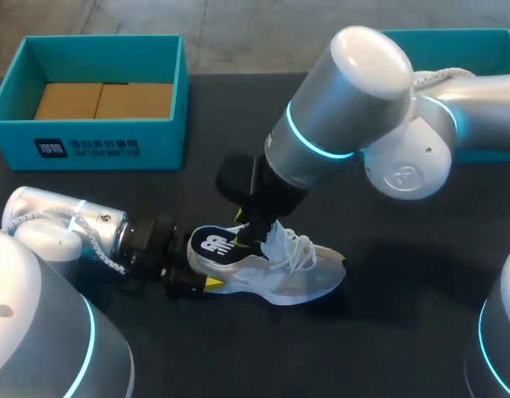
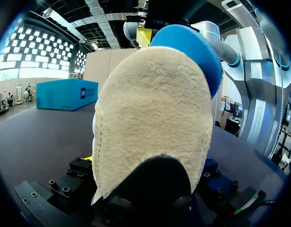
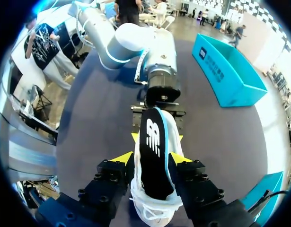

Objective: Take the shoe out of the shoebox, open the shoe tongue, remove and reinsert the insole, then place the shoe into the shoebox

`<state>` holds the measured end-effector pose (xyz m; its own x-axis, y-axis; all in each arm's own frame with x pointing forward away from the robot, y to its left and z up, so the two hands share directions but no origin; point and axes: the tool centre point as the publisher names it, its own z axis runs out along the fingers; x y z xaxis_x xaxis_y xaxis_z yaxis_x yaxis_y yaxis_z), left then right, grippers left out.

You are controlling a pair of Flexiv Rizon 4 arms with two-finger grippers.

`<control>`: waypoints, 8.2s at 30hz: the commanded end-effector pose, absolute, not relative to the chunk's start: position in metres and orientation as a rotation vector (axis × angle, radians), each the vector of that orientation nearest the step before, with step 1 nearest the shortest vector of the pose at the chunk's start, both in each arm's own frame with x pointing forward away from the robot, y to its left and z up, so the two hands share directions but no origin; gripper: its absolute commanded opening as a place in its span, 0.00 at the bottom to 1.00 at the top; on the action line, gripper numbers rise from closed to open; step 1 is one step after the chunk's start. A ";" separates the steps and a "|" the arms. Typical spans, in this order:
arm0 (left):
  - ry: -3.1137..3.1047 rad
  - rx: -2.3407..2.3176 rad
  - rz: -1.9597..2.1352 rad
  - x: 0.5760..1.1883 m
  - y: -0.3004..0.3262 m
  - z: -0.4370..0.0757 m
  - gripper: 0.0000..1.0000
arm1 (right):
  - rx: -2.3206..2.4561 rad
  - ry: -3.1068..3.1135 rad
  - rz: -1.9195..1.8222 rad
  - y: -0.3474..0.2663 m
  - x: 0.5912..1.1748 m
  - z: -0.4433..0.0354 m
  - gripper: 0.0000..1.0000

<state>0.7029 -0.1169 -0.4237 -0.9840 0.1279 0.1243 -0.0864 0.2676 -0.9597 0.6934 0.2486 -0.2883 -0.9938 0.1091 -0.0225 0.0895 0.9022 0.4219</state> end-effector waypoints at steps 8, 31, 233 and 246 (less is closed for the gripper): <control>-2.355 -0.041 1.797 0.706 -0.117 -0.426 0.00 | 0.113 3.070 0.662 0.268 0.706 -0.302 0.44; -2.355 -0.041 1.797 0.706 -0.117 -0.426 0.00 | 0.102 3.105 0.717 0.261 0.719 -0.314 0.00; -2.355 -0.041 1.797 0.706 -0.117 -0.426 0.00 | -0.172 3.552 1.015 0.268 0.706 -0.351 0.22; -2.355 -0.041 1.797 0.706 -0.117 -0.426 0.00 | -0.236 3.517 1.083 0.270 0.707 -0.344 0.00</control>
